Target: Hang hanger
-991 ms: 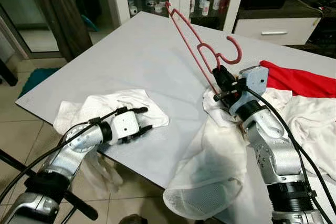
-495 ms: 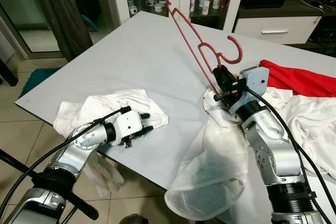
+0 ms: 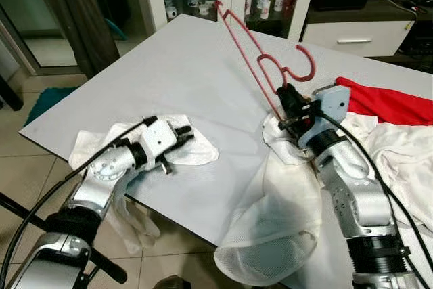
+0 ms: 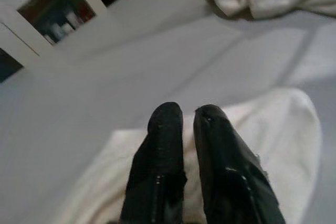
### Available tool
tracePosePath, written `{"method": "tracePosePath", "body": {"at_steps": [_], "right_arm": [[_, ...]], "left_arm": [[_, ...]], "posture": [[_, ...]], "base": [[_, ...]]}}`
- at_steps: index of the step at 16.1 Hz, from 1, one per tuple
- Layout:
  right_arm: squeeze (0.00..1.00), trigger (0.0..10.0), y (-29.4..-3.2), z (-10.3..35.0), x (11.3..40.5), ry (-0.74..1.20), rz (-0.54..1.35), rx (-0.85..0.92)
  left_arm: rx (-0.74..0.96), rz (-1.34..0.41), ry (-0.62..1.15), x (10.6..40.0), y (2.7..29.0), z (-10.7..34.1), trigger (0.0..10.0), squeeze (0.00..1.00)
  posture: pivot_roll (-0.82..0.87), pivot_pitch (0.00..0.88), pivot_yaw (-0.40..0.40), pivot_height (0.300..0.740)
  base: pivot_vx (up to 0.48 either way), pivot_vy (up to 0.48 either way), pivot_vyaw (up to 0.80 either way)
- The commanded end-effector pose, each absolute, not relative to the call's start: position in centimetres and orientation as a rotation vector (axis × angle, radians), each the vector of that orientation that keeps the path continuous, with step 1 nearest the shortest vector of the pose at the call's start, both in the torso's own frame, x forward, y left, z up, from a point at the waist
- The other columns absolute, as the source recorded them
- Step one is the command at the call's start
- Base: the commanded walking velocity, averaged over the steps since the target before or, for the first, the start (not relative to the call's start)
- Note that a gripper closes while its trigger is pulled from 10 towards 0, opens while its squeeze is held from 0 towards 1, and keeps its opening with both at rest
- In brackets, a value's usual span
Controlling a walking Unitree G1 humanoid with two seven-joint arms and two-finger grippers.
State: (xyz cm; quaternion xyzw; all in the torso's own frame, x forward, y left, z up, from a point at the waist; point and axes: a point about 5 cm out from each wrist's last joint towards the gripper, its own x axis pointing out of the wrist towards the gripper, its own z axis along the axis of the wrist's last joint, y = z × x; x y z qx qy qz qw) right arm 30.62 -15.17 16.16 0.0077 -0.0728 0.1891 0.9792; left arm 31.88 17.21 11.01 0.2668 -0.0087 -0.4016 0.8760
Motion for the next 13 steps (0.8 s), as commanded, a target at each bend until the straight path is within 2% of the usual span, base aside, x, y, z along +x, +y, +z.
{"method": "tracePosePath", "body": {"at_steps": [1,3,5,6,7,8,10,11,12,13], "right_arm": [[0.00,10.0,-16.2,15.2,30.7,-0.090,0.348,0.021],[0.00,10.0,-16.8,15.5,30.9,-0.093,0.332,0.011],[0.00,10.0,-17.0,15.5,30.9,-0.093,0.330,0.010],[0.00,10.0,-16.8,15.4,30.8,-0.092,0.332,0.011],[0.00,10.0,-16.7,15.3,30.7,-0.088,0.335,0.013],[0.00,10.0,-16.5,15.1,30.6,-0.084,0.338,0.015],[0.00,10.0,-16.4,15.1,30.6,-0.082,0.344,0.016],[0.00,10.0,-16.4,15.1,30.6,-0.082,0.345,0.017],[0.00,10.0,-16.4,15.1,30.6,-0.082,0.345,0.018],[0.00,10.0,-16.4,15.1,30.6,-0.082,0.345,0.018]], "left_arm": [[0.542,-0.814,-0.032,32.2,17.6,11.5,0.0,0.00],[0.591,-0.914,0.042,31.7,17.7,10.7,0.0,0.00],[0.621,-0.929,0.044,31.5,17.7,10.5,0.0,0.00],[0.624,-0.926,0.037,31.3,17.7,10.5,10.0,0.00],[0.629,-0.924,0.033,31.3,17.7,10.6,10.0,0.16],[0.643,-0.919,0.026,31.3,17.7,10.7,10.0,0.59],[0.650,-0.925,0.014,31.1,17.6,10.9,10.0,0.62],[0.647,-0.936,0.012,30.8,17.5,11.0,10.0,0.73],[0.641,-0.962,0.014,30.4,17.5,11.1,10.0,1.00],[0.638,-0.990,0.024,29.8,17.5,11.0,10.0,1.00]], "posture": [[-0.02,0.035,0.054,0.740],[-0.02,0.035,0.054,0.740],[-0.03,0.033,0.054,0.740],[-0.03,0.035,0.055,0.740],[-0.03,0.036,0.055,0.740],[-0.03,0.037,0.055,0.740],[-0.03,0.038,0.055,0.740],[-0.03,0.038,0.055,0.740],[-0.03,0.038,0.056,0.740],[-0.02,0.039,0.057,0.740]], "base": [[0.000,0.000,0.00],[0.000,0.000,0.00],[0.000,0.000,0.00],[0.000,0.000,0.00],[0.000,0.000,0.00],[0.000,0.000,0.00],[0.000,0.000,0.00],[0.000,0.000,0.00],[0.000,0.000,0.00],[0.000,0.000,0.00]]}}
